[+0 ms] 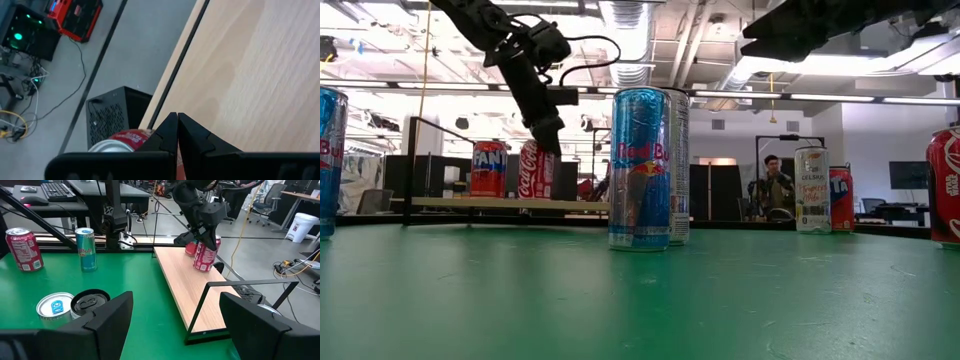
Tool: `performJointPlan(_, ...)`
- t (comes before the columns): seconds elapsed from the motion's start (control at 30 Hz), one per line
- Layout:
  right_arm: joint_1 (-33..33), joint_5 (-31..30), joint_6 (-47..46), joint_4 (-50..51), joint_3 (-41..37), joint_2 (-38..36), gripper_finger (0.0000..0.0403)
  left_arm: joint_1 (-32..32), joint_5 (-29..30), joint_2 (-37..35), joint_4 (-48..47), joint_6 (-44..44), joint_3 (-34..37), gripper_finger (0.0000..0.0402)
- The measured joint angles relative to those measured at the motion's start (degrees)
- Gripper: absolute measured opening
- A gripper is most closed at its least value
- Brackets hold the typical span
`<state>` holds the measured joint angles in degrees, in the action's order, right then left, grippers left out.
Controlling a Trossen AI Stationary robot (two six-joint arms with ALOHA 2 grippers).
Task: Place canned beverage on shelf
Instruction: Put the bottom right red and white soda can on the shelf, then put the top blue soda can on the shelf
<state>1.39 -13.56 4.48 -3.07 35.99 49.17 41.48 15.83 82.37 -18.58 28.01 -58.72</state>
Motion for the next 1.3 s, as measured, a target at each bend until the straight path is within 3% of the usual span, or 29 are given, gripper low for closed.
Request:
performJointPlan(0.53,0.00,0.07,-0.45,0.02,0.00,0.00,0.0322,0.16,-0.73,0.15,1.16,-1.82,0.00,0.0000)
performJointPlan(0.73,-0.04,0.11,-3.50,0.02,0.00,0.00,0.0322,-1.55,-8.13,-2.30,3.44,-3.79,0.00,0.0000)
performJointPlan(1.0,0.32,-2.89,-6.01,-4.38,0.02,1.42,0.0322,-5.70,-19.79,-11.96,3.84,-8.79,0.00,0.0000)
performJointPlan(1.17,4.81,-4.31,-5.52,-3.83,1.74,7.64,0.0322,-8.41,-28.69,-19.25,3.10,-12.76,0.80,0.0000)
performJointPlan(1.3,9.94,-0.74,-4.15,-2.89,5.31,12.52,0.0322,-10.17,-29.51,-28.17,5.88,-16.50,6.69,0.0000)
